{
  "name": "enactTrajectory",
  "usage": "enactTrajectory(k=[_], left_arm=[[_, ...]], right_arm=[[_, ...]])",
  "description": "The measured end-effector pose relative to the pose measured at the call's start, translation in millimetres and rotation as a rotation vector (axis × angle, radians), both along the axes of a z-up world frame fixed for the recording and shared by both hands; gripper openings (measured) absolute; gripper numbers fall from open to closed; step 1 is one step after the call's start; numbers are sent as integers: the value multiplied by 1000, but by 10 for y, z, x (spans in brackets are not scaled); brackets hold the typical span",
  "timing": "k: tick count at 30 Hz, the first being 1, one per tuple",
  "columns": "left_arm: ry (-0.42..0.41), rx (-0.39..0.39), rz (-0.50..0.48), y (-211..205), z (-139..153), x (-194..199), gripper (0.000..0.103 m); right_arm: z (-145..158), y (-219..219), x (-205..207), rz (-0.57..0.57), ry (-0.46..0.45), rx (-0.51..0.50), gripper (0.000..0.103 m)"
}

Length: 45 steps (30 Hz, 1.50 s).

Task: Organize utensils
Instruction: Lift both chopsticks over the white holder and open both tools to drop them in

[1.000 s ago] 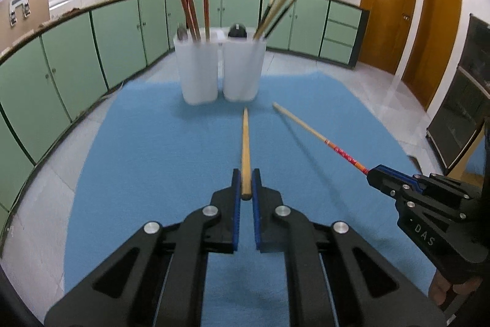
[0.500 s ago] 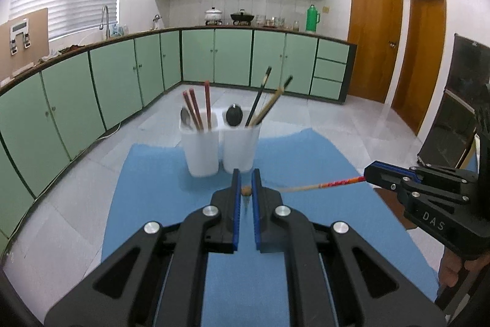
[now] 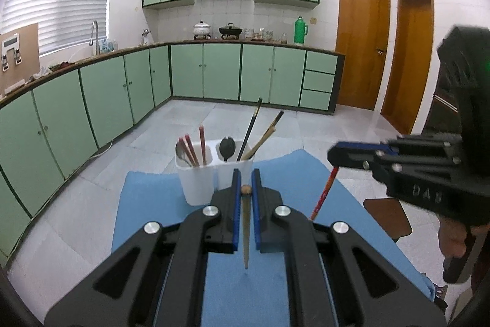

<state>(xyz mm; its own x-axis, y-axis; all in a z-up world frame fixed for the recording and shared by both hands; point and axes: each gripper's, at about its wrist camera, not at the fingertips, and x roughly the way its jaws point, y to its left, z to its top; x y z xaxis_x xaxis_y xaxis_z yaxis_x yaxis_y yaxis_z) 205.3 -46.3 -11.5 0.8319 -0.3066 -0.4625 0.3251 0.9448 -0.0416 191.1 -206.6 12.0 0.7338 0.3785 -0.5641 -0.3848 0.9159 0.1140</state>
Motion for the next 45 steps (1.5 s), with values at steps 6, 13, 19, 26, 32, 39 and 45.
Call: enactTrajectory(k=[6, 13, 19, 26, 32, 39, 45], left_arm=[[-66, -5, -15, -12, 272, 96, 6], [-179, -19, -1, -70, 750, 406, 6], [-243, -13, 38, -117, 974, 781, 6], [-242, 15, 76, -141, 876, 1243, 6], [-191, 25, 86, -200, 598, 1588, 6], [-71, -27, 89, 7, 320, 1937, 7], [-86, -37, 115, 149, 368, 1870, 26]], right_arm=[[367, -17, 200, 17, -59, 14, 6], [815, 2, 644, -37, -163, 40, 6], [944, 8, 1127, -92, -209, 100, 6], [775, 85, 1567, -130, -224, 86, 6], [448, 189, 1803, -148, -197, 37, 6], [77, 116, 1942, -169, -91, 52, 15], [32, -103, 1798, -218, -89, 68, 33]])
